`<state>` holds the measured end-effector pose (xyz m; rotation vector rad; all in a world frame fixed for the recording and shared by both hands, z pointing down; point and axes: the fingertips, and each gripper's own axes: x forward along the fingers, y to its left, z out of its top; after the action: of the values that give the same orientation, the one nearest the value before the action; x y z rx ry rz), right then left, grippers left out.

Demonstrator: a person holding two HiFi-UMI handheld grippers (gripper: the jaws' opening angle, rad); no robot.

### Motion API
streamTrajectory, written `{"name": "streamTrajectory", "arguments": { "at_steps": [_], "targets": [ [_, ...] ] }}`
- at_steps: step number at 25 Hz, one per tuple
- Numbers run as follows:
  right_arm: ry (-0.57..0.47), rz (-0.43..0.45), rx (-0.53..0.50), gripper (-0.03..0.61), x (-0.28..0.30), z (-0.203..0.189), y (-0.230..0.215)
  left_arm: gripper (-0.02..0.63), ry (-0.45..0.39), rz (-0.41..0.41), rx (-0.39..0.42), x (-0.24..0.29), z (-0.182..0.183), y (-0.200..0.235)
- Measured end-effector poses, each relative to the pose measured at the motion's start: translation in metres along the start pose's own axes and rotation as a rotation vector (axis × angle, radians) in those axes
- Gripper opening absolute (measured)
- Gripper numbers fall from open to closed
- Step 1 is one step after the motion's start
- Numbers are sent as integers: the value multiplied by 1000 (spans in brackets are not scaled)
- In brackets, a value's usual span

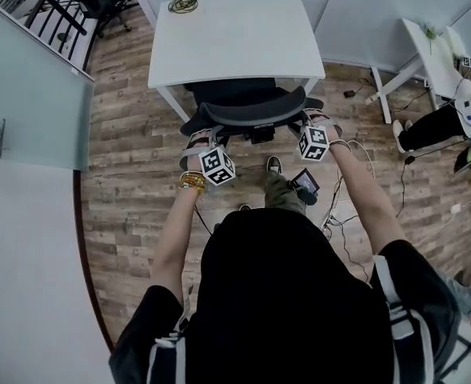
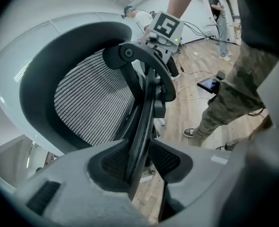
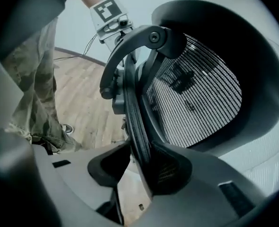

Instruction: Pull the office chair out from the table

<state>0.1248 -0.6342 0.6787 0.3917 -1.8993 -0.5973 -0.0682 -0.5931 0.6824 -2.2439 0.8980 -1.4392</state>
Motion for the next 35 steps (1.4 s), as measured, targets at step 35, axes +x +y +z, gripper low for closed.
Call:
{"name": "streamTrajectory", "arguments": {
  "at_steps": [35],
  "targets": [
    [108,54,276,129,9,62,33,172,158,-183,-85,-6,-69,5]
  ]
}}
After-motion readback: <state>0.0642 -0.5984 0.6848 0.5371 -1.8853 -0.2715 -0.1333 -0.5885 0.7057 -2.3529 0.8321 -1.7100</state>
